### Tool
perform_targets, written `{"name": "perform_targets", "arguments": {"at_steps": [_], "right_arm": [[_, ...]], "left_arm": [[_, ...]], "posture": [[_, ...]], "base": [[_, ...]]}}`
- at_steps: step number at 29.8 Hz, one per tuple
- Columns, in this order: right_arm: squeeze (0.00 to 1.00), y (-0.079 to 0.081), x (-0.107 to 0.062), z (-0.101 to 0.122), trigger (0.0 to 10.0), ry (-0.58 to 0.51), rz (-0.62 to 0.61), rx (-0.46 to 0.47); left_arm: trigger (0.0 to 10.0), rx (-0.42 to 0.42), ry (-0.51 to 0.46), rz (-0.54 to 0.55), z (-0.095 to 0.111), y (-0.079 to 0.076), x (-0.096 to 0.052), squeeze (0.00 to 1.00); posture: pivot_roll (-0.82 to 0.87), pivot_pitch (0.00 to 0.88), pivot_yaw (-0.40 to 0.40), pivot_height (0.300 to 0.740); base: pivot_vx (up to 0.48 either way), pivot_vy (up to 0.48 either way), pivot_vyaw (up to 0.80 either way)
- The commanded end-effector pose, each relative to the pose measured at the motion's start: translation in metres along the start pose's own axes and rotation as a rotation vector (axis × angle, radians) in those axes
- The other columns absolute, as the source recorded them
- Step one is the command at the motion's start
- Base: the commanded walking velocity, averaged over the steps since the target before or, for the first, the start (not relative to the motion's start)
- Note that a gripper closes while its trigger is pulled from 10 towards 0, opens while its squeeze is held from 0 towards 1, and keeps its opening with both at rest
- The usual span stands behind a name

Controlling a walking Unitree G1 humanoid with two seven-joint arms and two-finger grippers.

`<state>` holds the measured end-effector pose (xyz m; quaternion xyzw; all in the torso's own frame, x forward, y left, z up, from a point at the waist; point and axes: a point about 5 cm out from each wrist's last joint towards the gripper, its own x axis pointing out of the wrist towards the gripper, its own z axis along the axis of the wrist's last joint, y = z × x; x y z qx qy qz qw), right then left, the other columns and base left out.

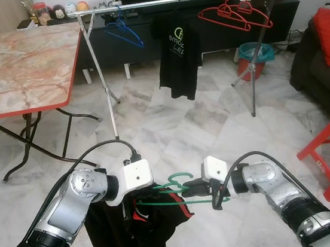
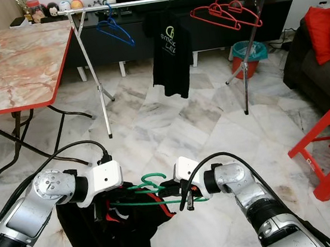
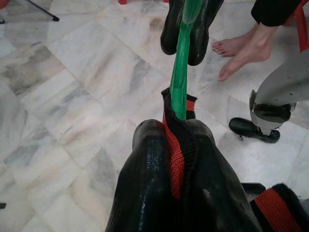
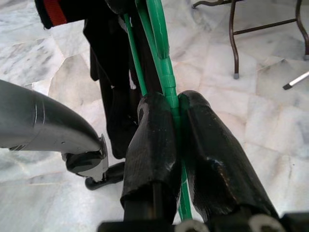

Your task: Hang hanger

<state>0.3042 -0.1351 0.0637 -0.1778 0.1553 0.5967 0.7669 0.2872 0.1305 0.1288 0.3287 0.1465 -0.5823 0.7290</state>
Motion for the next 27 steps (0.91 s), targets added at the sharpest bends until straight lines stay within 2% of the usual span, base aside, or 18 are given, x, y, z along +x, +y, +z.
{"name": "perform_targets", "arguments": {"at_steps": [1,15,18,21,22,23,27], "right_arm": [[0.0,-0.004,0.001,0.004,0.0,-0.037,-0.058,0.009],[0.0,-0.006,0.004,0.004,0.0,-0.05,-0.129,-0.003],[0.0,-0.01,0.003,0.005,0.0,-0.054,-0.194,-0.021],[0.0,-0.013,0.003,0.007,0.0,-0.063,-0.258,-0.023],[0.0,-0.013,0.004,0.007,0.0,-0.067,-0.27,-0.025],[0.0,-0.013,0.004,0.006,0.0,-0.072,-0.275,-0.018],[0.0,-0.01,0.005,0.003,0.0,-0.07,-0.289,-0.012]], "left_arm": [[10.0,0.021,-0.065,0.003,0.013,0.001,0.001,1.0],[10.0,0.034,-0.094,0.067,0.018,0.009,-0.001,1.0],[10.0,0.035,-0.113,0.11,0.021,0.013,-0.004,1.0],[10.0,0.064,-0.143,0.266,0.024,0.029,-0.01,1.0],[10.0,0.068,-0.158,0.336,0.026,0.035,-0.013,0.56],[10.0,0.056,-0.177,0.372,0.027,0.039,-0.015,0.0],[10.0,0.031,-0.222,0.472,0.03,0.046,-0.023,0.0]], "posture": [[0.06,0.0,0.014,0.74],[0.06,0.0,0.015,0.74],[0.06,0.0,0.013,0.74],[0.06,0.0,0.011,0.74],[0.06,0.0,0.009,0.74],[0.06,0.0,0.008,0.74],[0.06,0.0,0.006,0.74]], "base": [[0.0,0.0,0.0],[0.0,0.0,0.0],[0.0,0.0,0.0],[0.0,0.0,0.0],[0.0,0.0,0.0],[0.0,0.0,0.0],[0.0,0.0,0.0]]}}
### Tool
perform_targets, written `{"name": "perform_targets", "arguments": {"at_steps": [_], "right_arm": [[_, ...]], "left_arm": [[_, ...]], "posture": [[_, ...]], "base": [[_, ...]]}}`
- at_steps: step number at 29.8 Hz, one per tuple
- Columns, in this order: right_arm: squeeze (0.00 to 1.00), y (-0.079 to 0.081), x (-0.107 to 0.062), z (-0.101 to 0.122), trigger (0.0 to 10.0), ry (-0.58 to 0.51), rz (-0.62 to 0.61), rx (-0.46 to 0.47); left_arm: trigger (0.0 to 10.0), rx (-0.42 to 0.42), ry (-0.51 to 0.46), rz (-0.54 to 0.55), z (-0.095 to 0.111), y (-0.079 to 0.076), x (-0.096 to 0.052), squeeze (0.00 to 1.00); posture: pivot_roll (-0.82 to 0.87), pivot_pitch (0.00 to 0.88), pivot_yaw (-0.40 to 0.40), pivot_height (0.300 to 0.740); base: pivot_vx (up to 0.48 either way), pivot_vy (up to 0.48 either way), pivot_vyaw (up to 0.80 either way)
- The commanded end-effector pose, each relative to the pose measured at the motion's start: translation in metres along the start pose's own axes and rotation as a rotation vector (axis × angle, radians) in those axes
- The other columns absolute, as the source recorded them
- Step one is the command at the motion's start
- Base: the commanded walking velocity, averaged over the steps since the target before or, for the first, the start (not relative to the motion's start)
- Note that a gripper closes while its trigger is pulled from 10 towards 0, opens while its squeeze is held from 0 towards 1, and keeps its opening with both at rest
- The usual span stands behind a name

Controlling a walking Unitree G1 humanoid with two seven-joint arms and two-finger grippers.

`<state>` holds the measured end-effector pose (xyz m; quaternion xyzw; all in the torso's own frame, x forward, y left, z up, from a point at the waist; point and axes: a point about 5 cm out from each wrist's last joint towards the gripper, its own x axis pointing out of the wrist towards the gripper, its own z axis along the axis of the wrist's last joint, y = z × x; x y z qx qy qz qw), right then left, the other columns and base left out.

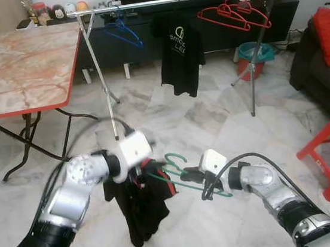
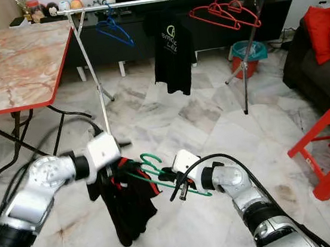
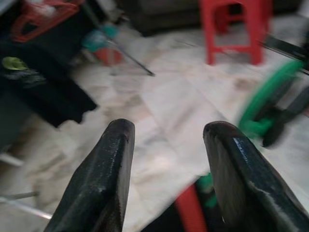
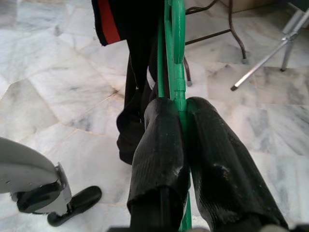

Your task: Hang hanger

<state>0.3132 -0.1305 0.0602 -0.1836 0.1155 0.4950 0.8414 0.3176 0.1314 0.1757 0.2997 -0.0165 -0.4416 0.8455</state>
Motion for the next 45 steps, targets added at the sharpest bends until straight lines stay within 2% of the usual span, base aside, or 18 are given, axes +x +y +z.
{"name": "perform_targets", "arguments": {"at_steps": [1,4,5,6,8,11,16,25,37,45], "right_arm": [[0.0,-0.003,-0.001,0.003,0.0,-0.03,-0.034,-0.007],[0.0,-0.008,-0.003,0.004,0.0,-0.045,-0.124,-0.002],[0.0,-0.012,-0.004,0.006,0.0,-0.067,-0.174,0.011],[0.0,-0.012,-0.004,0.006,0.0,-0.067,-0.174,0.011],[0.0,-0.019,-0.006,0.011,0.0,-0.113,-0.247,0.034],[0.0,-0.028,-0.01,0.017,0.0,-0.152,-0.343,0.05],[0.0,-0.031,-0.01,0.025,0.0,-0.227,-0.381,0.085],[0.0,-0.029,-0.006,0.039,0.0,-0.303,-0.384,0.075],[0.0,-0.032,0.0,0.044,0.0,-0.287,-0.391,0.072],[0.0,-0.033,0.001,0.041,0.0,-0.266,-0.387,0.073]], "left_arm": [[10.0,0.001,-0.009,0.037,0.001,0.004,-0.002,0.0],[10.0,0.004,-0.015,0.112,-0.002,0.008,-0.005,0.0],[10.0,0.003,-0.023,0.178,-0.002,0.013,-0.007,0.0],[10.0,0.003,-0.023,0.178,-0.002,0.013,-0.007,0.0],[10.0,0.013,-0.029,0.295,-0.003,0.023,-0.01,0.0],[10.0,-0.018,-0.041,0.457,-0.004,0.037,-0.014,0.0],[10.0,-0.052,-0.043,0.532,-0.008,0.033,-0.01,0.0],[10.0,-0.041,-0.036,0.541,-0.01,0.022,0.005,0.0],[10.0,-0.059,-0.083,0.435,0.002,0.0,0.021,0.0],[10.0,-0.082,-0.102,0.381,0.007,-0.01,0.026,0.0]], "posture": [[0.06,0.0,0.005,0.74],[0.06,0.0,0.004,0.74],[0.06,0.0,0.002,0.74],[0.06,0.0,0.002,0.74],[0.05,0.0,0.001,0.74],[0.06,0.0,-0.002,0.74],[0.05,0.0,-0.01,0.74],[0.06,0.0,-0.021,0.74],[0.07,0.0,-0.027,0.74],[0.07,0.0,-0.025,0.74]], "base": [[0.0,0.0,0.0],[0.0,0.0,0.0],[0.0,0.0,0.0],[0.0,0.0,0.0],[0.0,0.0,0.0],[0.0,0.0,0.0],[0.0,0.0,0.0],[0.0,0.0,0.0],[0.0,0.0,0.0],[0.0,0.0,0.0]]}}
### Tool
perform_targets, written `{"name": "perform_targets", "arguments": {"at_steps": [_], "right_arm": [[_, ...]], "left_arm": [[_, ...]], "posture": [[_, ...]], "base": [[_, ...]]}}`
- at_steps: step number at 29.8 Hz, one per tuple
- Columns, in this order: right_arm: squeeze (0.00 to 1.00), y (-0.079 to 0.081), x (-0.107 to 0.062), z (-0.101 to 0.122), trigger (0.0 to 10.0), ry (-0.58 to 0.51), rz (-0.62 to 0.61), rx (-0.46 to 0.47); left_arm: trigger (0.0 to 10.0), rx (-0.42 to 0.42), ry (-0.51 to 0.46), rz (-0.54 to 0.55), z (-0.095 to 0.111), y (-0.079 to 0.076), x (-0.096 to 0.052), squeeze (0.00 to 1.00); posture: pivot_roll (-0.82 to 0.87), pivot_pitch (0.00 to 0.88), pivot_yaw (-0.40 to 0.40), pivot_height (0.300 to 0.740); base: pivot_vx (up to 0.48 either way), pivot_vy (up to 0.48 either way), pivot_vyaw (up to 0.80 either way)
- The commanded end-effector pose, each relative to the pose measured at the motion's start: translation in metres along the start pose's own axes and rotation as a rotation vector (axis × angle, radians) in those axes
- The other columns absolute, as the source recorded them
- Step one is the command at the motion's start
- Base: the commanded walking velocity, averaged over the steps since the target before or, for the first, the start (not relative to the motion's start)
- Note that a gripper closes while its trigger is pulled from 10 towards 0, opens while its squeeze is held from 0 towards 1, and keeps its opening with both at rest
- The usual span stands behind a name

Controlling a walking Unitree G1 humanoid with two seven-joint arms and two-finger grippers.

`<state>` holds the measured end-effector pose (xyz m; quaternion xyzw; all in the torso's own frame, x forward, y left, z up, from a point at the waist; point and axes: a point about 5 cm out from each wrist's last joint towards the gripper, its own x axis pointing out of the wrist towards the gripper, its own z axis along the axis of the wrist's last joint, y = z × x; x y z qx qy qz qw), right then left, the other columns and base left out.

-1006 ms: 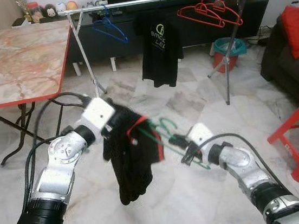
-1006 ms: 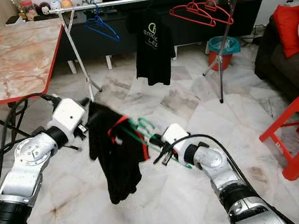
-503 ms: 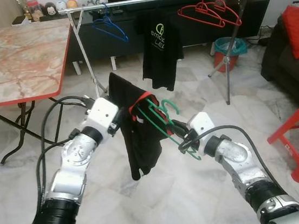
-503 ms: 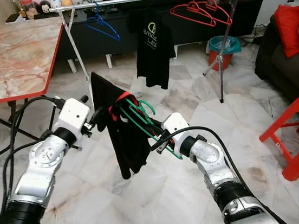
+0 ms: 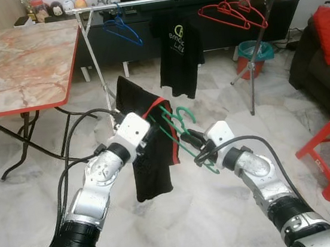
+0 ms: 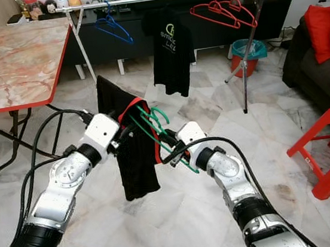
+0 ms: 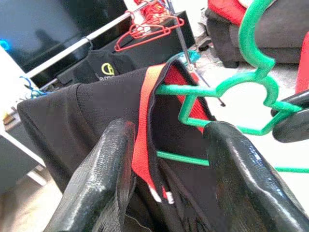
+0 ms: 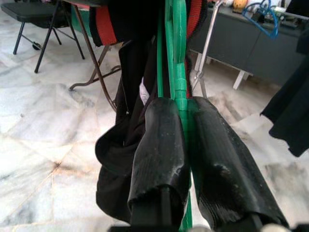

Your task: Hang hanger

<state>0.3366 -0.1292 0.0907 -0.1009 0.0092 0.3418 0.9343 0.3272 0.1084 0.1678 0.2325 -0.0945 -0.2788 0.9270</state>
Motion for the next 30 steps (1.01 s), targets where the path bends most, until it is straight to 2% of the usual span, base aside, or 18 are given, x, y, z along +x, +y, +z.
{"name": "perform_targets", "arguments": {"at_steps": [1,8,14,16,21,30], "right_arm": [[0.0,-0.004,0.006,0.015,0.0,-0.054,0.006,-0.024],[0.0,0.002,0.008,0.018,0.0,-0.074,0.047,-0.025],[0.0,0.001,0.008,0.016,0.0,-0.071,0.043,-0.018],[0.0,0.002,0.008,0.017,0.0,-0.073,0.052,-0.016],[0.0,0.003,0.008,0.017,0.0,-0.074,0.064,-0.012],[0.0,0.006,0.008,0.015,0.0,-0.061,0.098,-0.003]], "left_arm": [[10.0,0.013,-0.001,-0.01,0.003,-0.003,0.001,0.0],[10.0,0.046,0.054,0.055,-0.002,0.002,0.005,0.0],[10.0,0.079,0.153,0.111,-0.013,0.008,0.006,0.0],[10.0,0.096,0.184,0.161,-0.015,0.013,0.006,0.0],[10.0,0.093,0.193,0.185,-0.016,0.013,0.007,0.0],[10.0,0.071,0.19,0.163,-0.013,0.005,0.011,0.0]], "posture": [[0.07,0.0,-0.025,0.74],[0.07,0.0,-0.024,0.74],[0.06,0.0,-0.022,0.74],[0.06,0.0,-0.021,0.74],[0.06,0.0,-0.024,0.74],[0.07,0.0,-0.028,0.74]], "base": [[0.0,0.0,0.0],[0.0,0.0,0.0],[0.0,0.0,0.0],[0.0,0.0,0.0],[0.0,0.0,0.0],[0.0,0.0,0.0]]}}
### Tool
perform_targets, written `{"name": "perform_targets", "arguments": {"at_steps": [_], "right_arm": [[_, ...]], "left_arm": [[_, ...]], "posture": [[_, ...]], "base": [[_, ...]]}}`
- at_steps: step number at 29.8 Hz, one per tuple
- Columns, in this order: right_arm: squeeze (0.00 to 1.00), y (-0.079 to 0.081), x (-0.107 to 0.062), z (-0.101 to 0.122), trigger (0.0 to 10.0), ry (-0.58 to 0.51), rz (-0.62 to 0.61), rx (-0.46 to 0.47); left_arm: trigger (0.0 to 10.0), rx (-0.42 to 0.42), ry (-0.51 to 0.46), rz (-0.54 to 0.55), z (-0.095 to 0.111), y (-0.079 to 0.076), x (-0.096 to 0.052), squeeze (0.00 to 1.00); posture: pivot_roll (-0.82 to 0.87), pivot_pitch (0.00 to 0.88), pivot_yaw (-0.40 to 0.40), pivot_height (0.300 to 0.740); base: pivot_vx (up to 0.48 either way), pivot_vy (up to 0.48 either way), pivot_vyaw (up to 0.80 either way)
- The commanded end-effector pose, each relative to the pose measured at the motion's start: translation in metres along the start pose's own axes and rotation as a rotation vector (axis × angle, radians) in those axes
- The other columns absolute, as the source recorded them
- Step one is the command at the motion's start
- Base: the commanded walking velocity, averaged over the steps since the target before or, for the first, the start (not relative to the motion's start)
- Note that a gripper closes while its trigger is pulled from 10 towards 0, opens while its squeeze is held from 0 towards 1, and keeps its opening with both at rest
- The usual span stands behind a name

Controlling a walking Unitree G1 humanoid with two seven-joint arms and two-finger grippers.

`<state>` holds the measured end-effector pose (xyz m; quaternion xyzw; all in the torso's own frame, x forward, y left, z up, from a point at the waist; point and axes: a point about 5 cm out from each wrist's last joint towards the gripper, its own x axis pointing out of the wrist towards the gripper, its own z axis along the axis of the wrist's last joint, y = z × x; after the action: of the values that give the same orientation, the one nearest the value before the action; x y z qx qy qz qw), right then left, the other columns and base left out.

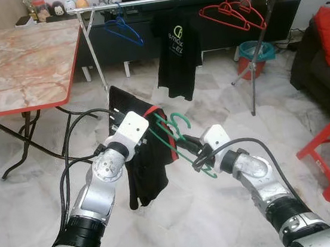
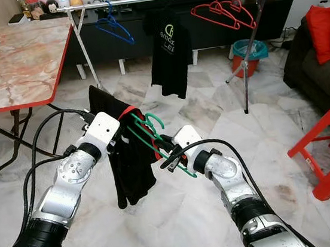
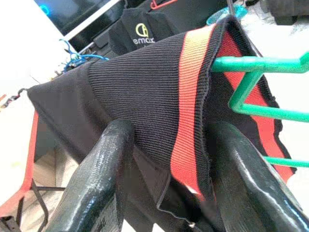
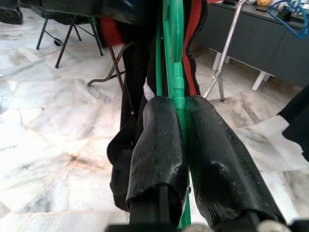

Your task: Hang hanger

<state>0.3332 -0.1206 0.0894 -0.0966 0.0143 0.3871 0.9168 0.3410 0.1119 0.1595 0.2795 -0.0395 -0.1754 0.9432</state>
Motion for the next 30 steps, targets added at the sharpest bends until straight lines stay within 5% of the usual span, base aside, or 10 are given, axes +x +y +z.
{"name": "perform_targets", "arguments": {"at_steps": [1,5,6,7,30], "right_arm": [[0.0,-0.002,0.005,0.015,0.0,-0.062,0.01,-0.011],[0.0,0.0,0.006,0.017,0.0,-0.073,0.033,-0.013],[0.0,0.0,0.006,0.017,0.0,-0.071,0.038,-0.013],[0.0,0.0,0.006,0.017,0.0,-0.071,0.043,-0.012],[0.0,0.005,-0.001,0.0,0.0,0.014,0.079,-0.024]], "left_arm": [[10.0,0.003,0.014,-0.001,0.0,0.0,0.002,0.0],[9.6,0.011,0.038,0.014,-0.004,0.001,0.002,0.0],[2.6,0.016,0.042,0.017,-0.005,0.002,0.002,0.0],[0.0,0.021,0.049,0.024,-0.005,0.002,0.002,0.0],[0.0,0.026,0.061,0.124,-0.005,0.014,0.002,0.0]], "posture": [[0.07,0.0,-0.028,0.74],[0.07,0.0,-0.028,0.74],[0.07,0.0,-0.027,0.74],[0.07,0.0,-0.027,0.74],[0.06,0.0,-0.028,0.74]], "base": [[0.0,0.0,0.0],[0.0,0.0,0.0],[0.0,0.0,0.0],[0.0,0.0,0.0],[0.0,0.0,0.0]]}}
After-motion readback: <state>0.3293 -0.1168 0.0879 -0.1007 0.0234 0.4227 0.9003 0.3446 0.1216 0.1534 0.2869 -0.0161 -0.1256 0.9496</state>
